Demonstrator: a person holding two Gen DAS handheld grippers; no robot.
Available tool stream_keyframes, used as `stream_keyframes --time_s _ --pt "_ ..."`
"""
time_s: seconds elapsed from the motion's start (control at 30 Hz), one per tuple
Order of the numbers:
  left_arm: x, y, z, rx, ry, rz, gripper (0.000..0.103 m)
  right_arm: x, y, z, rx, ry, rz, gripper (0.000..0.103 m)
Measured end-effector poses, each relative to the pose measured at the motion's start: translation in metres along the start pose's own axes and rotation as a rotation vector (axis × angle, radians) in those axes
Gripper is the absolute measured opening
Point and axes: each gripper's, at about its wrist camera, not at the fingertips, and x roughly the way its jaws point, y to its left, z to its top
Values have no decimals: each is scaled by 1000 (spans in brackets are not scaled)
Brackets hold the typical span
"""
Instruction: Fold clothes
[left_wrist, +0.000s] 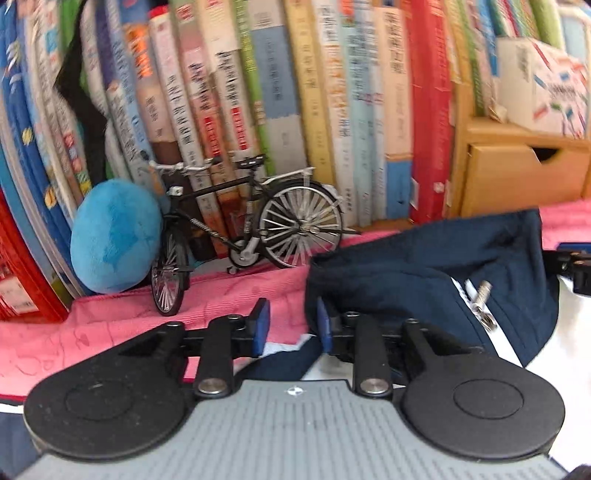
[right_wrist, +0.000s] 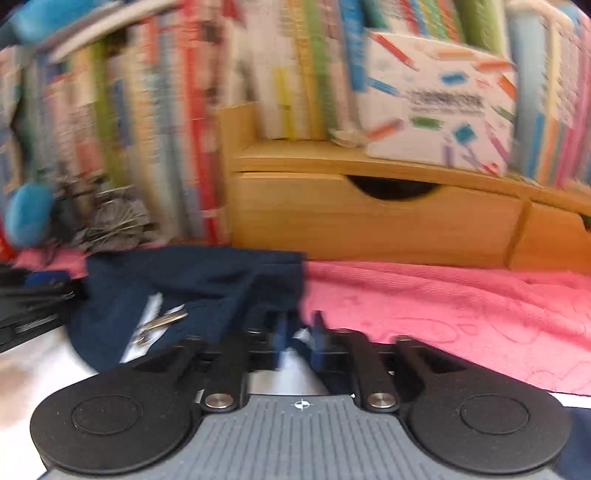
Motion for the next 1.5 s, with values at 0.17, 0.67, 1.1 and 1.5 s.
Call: stream_keyframes --time_s 0.17,0.67,1.1,1.5 --pt "6 18 1 -89 21 26 30 8 -12 11 50 -42 -71 24" --pt "-57 -41 8 33 -207 -454 71 -25 -68 -22 167 -22 120 27" --pt "22 -104 38 58 -12 -263 3 -32 -91 -26 271 -28 202 27" --pt "-129 -23 -1 143 -172 -283 32 -88 -39 -11 -63 -114 142 56"
